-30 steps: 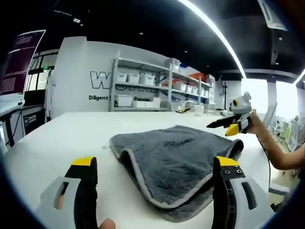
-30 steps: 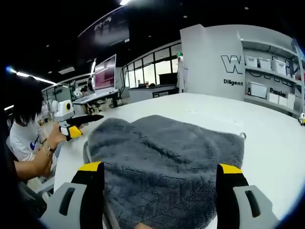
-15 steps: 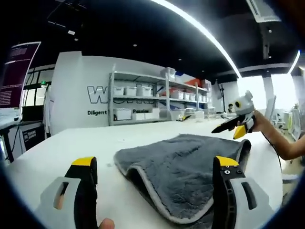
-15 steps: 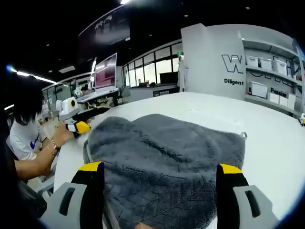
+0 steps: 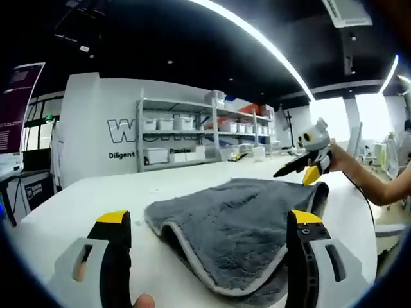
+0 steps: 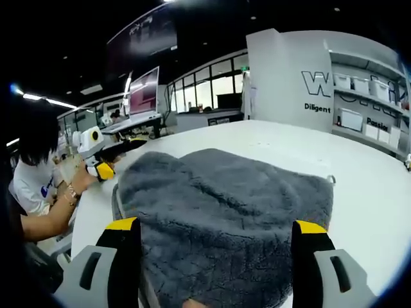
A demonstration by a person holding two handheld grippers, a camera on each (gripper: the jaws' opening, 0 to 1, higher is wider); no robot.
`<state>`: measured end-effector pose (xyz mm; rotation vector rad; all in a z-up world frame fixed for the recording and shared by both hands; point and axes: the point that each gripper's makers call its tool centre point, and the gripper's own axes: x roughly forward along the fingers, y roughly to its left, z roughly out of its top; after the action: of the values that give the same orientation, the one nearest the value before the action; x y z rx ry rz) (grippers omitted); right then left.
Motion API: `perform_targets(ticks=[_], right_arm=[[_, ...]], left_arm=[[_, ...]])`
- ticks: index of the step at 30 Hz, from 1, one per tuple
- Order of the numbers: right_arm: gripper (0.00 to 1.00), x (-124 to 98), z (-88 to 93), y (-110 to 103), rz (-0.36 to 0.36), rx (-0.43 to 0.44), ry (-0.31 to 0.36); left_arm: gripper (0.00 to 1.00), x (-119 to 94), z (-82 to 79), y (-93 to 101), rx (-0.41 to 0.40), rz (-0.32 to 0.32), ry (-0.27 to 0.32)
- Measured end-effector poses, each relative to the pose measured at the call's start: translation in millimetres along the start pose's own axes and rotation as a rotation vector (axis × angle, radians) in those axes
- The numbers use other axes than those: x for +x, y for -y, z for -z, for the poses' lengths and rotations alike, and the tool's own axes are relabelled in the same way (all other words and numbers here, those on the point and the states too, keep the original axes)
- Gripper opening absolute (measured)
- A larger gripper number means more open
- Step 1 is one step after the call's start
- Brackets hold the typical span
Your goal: Open the folded towel by lifting each exposed corner and separating the folded layers until the towel lies flat within the target outline without major curled edges
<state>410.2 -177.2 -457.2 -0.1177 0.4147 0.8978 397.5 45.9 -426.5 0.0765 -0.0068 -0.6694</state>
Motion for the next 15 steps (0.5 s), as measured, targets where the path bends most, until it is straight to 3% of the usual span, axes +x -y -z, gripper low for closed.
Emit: perform_targets(ticks=[4, 9, 15], right_arm=[[0.99, 1.7, -6.6, -0.2, 0.005, -0.032, 0.026], [0.97, 7.0, -18.4, -16.9, -0.045, -0.135, 0.059], [0.92, 16.4, -15.9, -41.6, -0.076, -0.28, 0.023]], left_arm=[[0.99, -2.8, -6.5, 0.2, -0.037, 0.021, 0.036], [0.99, -4.4, -10.8, -3.0, -0.036, 0.0, 0.054], [0.99, -6.2, -11.4, -6.4, -0.05, -0.01, 0.059]])
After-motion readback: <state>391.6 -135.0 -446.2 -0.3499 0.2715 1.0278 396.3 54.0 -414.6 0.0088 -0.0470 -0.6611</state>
